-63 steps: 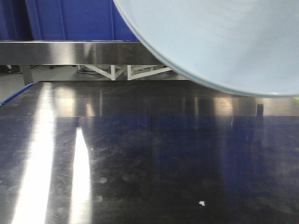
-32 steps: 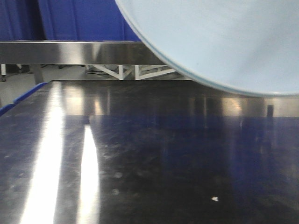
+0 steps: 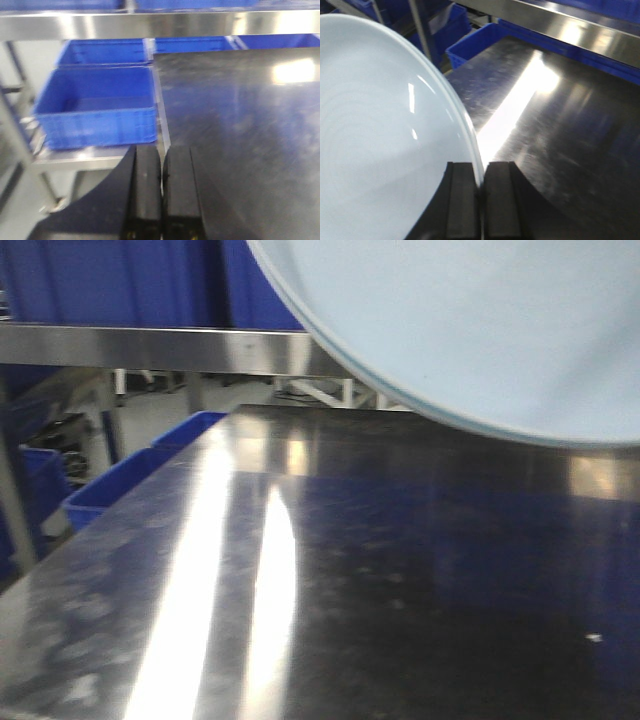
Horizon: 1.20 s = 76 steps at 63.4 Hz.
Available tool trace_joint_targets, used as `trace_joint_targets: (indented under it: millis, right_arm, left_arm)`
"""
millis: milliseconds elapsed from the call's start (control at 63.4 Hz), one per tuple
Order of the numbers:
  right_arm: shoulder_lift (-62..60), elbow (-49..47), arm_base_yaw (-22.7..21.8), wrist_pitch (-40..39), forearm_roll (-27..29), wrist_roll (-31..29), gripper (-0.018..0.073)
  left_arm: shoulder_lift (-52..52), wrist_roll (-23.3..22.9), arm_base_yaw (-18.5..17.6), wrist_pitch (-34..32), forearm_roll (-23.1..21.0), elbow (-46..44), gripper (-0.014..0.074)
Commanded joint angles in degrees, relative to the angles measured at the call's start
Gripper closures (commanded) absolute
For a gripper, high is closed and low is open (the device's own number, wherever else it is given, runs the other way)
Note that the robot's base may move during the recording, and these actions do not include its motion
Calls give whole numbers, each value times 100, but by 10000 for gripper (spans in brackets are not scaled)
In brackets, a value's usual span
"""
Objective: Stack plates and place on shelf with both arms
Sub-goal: 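Turn the base away from the table while holding the plates in the right gripper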
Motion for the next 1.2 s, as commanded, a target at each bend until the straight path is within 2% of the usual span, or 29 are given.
trace_joint_targets:
  millis: [0, 1184]
  right_arm:
    - [-16, -165, -22, -517, 78, -16, 503]
    - [-16, -165, -22, -517, 78, -16, 503]
  left_arm:
    - [40, -55, 19, -416, 45, -170, 512]
    - [40, -55, 19, -416, 45, -170, 512]
